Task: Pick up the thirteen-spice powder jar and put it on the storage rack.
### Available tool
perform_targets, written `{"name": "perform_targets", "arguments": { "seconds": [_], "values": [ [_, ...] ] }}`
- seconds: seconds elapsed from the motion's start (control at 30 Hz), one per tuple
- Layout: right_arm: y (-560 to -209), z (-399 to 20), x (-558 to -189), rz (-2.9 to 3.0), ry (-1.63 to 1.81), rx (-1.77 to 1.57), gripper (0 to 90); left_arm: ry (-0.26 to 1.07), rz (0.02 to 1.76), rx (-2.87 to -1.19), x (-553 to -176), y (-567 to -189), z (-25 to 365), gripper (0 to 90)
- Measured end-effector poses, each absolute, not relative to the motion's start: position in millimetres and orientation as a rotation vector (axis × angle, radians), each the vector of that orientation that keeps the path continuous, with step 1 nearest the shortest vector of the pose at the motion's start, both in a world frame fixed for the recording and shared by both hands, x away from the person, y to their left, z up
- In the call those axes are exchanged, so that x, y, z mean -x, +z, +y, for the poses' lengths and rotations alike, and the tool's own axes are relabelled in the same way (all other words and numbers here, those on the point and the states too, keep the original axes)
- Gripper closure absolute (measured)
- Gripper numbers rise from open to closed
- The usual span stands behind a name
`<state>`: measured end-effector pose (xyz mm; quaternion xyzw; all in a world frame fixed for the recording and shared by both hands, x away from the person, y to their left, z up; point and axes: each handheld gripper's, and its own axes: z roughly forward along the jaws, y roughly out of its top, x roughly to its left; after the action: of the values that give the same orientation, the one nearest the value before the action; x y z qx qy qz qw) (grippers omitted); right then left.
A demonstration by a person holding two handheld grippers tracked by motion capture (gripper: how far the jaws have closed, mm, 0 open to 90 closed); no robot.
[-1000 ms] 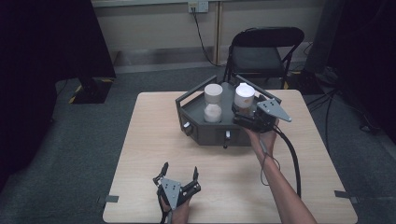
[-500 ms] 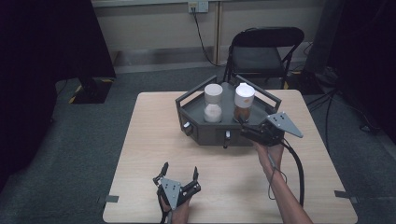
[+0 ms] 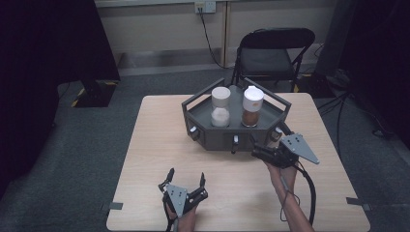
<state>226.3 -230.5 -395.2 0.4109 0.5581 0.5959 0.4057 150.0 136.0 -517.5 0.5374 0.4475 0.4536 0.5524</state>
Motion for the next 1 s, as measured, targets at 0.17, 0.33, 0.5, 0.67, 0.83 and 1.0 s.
{"name": "perform_targets", "arguments": {
  "seconds": [0.17,0.33,0.5,0.67,0.83,1.0],
  "values": [
    [-399.5,-232.7,-223.6,1.415,1.520,-1.051,0.0,1.073,1.059,-1.270,-150.0,-517.5,135.8,0.0],
    [-409.1,-233.3,-213.7,1.411,1.549,-1.060,0.0,1.075,1.061,-1.270,-150.0,-517.4,135.5,0.0],
    [-418.7,-232.6,-203.6,1.400,1.535,-1.063,0.0,1.076,1.062,-1.269,-149.9,-517.4,135.3,0.0],
    [-424.8,-233.2,-192.7,1.378,1.511,-1.048,0.0,1.077,1.063,-1.269,-149.9,-517.5,134.9,0.0],
    [-429.6,-233.2,-184.4,1.367,1.488,-1.047,0.0,1.079,1.065,-1.268,-149.9,-517.4,134.5,0.0],
    [-441.6,-235.7,-171.3,1.351,1.465,-1.071,0.0,1.082,1.068,-1.266,-150.1,-517.5,133.9,0.0]
  ]
}}
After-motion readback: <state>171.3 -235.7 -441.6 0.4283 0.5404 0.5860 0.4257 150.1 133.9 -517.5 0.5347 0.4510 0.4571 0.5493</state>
